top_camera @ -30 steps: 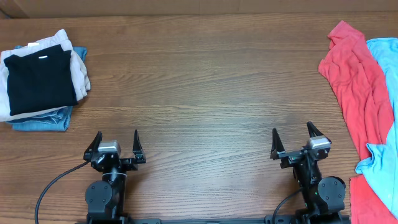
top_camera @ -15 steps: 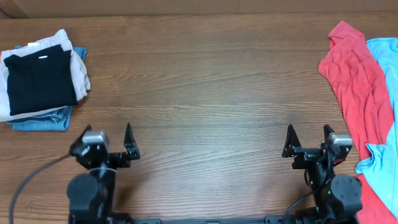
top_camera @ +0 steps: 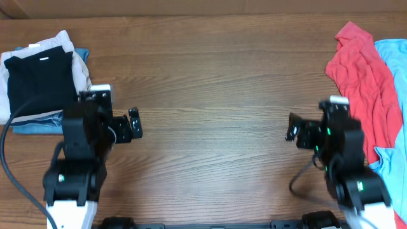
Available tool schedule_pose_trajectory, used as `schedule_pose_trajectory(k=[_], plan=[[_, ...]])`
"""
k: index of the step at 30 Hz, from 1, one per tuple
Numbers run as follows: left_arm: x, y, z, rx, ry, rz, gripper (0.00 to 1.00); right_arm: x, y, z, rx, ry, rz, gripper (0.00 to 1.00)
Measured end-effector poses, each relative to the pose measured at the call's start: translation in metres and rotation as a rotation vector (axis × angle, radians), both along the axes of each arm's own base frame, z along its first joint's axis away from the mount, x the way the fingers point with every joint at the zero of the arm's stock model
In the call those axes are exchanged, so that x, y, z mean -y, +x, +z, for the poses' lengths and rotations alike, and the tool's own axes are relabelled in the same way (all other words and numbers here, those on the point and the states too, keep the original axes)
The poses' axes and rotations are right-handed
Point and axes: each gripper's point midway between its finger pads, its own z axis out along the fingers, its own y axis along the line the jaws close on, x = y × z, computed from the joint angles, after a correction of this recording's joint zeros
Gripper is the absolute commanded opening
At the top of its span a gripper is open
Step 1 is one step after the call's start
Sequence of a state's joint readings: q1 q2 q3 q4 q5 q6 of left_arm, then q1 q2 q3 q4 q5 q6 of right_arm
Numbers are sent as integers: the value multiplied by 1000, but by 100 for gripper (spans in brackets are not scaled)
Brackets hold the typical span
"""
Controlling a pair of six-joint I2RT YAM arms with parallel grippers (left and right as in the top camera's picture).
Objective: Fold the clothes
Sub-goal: 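Raise both arms and reach the right gripper toward the clothes pile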
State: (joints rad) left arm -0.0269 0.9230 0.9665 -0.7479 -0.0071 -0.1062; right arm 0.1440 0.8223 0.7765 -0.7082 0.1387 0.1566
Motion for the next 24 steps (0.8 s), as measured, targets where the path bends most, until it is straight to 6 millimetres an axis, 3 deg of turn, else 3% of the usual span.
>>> schedule_pose_trajectory(k=[6,10,16,20,24], plan=[[9,10,-15,-84,-31,-36,100,11,37,-20,-145,-49,-43,100],[11,11,-18,-97,-41,-47,100,57,43,-39,-219,-23,-228,100],[13,11,-18,-97,-49,-55,100,164,9,-68,-318,60,-638,100],[13,11,-18,-97,-49,-55,100,209,-20,-92,-401,101,-820,97],[14,11,-18,-97,-50,-57,100,233,-43,-120,-494,142,-926,93]])
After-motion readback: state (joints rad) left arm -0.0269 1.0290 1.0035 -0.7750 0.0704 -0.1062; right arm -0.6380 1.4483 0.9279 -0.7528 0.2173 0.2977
